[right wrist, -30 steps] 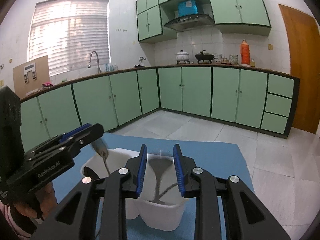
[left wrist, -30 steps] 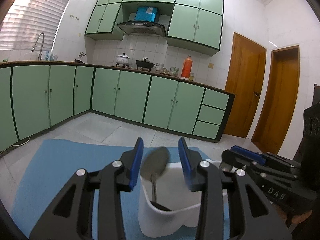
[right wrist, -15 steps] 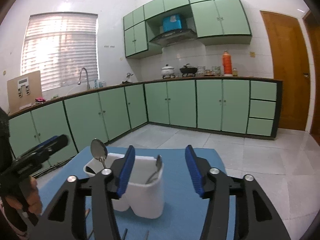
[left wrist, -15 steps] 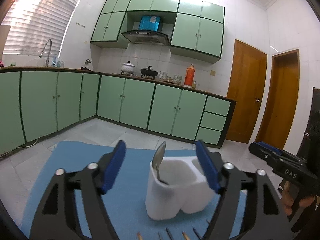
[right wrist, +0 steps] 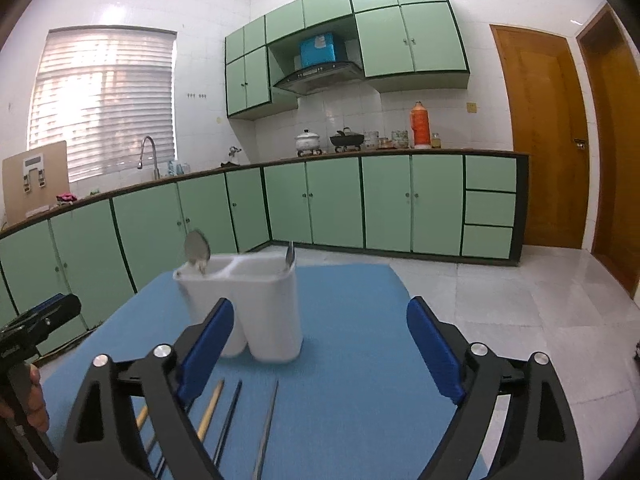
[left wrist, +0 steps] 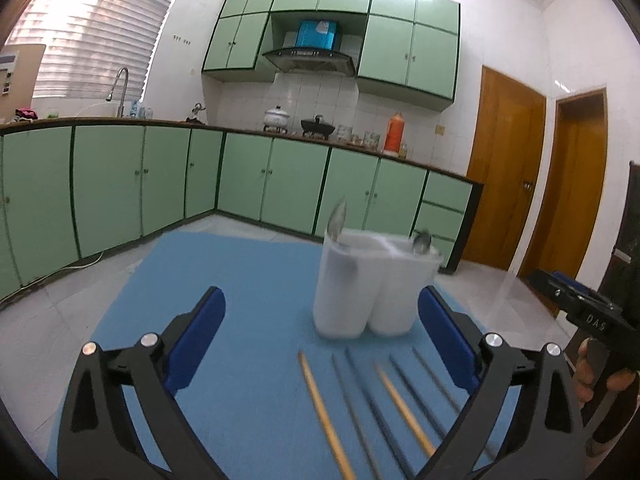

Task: Organize utensils
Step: 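Withdraw both tools from the holder back over the chopsticks, then move the right tool onto the grey chopstick and close on it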

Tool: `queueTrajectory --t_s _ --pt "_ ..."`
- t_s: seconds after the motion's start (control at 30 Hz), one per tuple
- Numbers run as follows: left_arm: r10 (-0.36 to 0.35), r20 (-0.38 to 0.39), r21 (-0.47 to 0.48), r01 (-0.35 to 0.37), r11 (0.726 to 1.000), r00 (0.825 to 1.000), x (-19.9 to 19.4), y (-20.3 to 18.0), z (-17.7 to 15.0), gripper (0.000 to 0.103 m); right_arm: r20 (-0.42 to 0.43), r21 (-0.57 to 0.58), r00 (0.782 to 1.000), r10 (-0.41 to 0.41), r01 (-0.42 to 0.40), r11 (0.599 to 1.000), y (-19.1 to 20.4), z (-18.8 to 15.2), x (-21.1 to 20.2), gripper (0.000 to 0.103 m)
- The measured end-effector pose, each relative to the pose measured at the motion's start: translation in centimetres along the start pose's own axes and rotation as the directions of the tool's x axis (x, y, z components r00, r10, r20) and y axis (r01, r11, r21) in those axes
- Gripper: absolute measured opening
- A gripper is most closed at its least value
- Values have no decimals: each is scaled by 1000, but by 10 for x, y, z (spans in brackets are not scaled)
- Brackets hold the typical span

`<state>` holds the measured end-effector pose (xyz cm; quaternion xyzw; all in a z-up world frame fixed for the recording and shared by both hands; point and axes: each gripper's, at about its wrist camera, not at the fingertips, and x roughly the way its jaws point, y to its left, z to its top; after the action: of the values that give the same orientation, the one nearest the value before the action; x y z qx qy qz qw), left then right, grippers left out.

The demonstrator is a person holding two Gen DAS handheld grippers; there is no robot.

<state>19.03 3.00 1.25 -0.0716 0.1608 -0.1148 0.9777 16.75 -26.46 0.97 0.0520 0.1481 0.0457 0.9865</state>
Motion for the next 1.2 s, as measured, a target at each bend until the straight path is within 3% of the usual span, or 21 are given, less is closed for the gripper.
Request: queueTrajectory --t_s 0.47,0.83,1.2 --pt "76 -111 17 -74 997 991 -41 -8 -88 94 -81 29 996 -37 39 999 13 -90 -46 87" --pt "101 -104 40 -97 994 989 -64 -18 -120 94 -83 3 995 -60 61 998 24 -137 -71 86" --pt "105 -100 17 -104 994 989 -77 -18 -132 94 -63 -48 997 -53 50 998 38 -160 -85 64"
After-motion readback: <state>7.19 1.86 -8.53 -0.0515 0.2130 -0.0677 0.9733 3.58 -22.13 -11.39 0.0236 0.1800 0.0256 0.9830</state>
